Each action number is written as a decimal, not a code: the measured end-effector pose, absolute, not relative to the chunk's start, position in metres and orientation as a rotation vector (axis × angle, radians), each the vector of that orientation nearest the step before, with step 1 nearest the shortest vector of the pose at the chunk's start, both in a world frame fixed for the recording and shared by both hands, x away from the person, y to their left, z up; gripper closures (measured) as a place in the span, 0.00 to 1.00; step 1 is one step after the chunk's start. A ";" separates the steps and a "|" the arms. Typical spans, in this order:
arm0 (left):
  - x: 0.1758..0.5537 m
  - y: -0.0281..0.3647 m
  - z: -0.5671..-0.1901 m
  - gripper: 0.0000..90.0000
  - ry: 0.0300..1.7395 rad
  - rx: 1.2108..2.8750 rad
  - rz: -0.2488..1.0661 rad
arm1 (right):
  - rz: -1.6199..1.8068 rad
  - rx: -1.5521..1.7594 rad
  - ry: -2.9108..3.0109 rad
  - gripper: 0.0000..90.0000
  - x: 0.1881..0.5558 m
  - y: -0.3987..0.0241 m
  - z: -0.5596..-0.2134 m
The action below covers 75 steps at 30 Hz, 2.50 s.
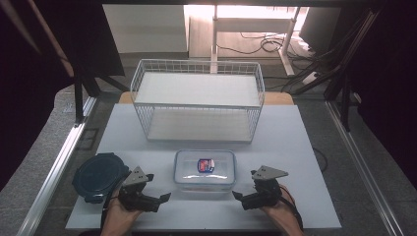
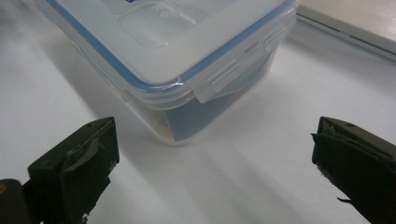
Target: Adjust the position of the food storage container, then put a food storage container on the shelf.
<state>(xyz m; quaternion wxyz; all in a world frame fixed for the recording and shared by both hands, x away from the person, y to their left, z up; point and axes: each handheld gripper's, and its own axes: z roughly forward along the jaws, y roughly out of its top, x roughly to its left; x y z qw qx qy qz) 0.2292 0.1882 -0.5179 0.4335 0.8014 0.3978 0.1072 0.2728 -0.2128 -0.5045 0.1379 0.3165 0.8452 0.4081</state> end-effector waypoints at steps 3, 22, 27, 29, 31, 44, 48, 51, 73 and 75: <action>0.230 0.189 -0.518 0.04 0.996 1.979 0.281 | 1.216 0.920 2.418 0.01 0.273 -0.214 -0.502; 0.268 0.169 -0.502 0.04 1.022 2.038 0.225 | 1.247 0.995 2.451 0.00 0.285 -0.200 -0.481; 0.289 0.159 -0.497 0.01 0.995 2.043 0.160 | 1.195 0.999 2.473 0.04 0.292 -0.193 -0.479; 0.296 0.156 -0.496 0.00 0.983 2.047 0.135 | 1.200 1.020 2.473 0.07 0.300 -0.192 -0.478; 0.303 0.153 -0.496 0.00 0.986 2.045 0.111 | 1.228 1.062 2.493 0.08 0.308 -0.192 -0.477; 0.320 0.152 -0.522 0.00 0.978 1.965 -0.218 | 1.287 1.207 2.664 0.02 0.332 -0.180 -0.495; 0.316 0.158 -0.519 0.08 0.981 1.953 -0.223 | 1.291 1.277 2.674 0.10 0.333 -0.184 -0.494; 0.317 0.165 -0.522 0.16 1.011 1.900 -0.281 | 1.338 1.342 2.681 0.17 0.336 -0.192 -0.495; 0.288 0.179 -0.511 0.55 1.001 1.819 -0.259 | 1.576 1.493 2.649 0.56 0.323 -0.223 -0.488; 0.288 0.179 -0.512 0.55 1.006 1.811 -0.265 | 1.536 1.505 2.690 0.50 0.322 -0.221 -0.491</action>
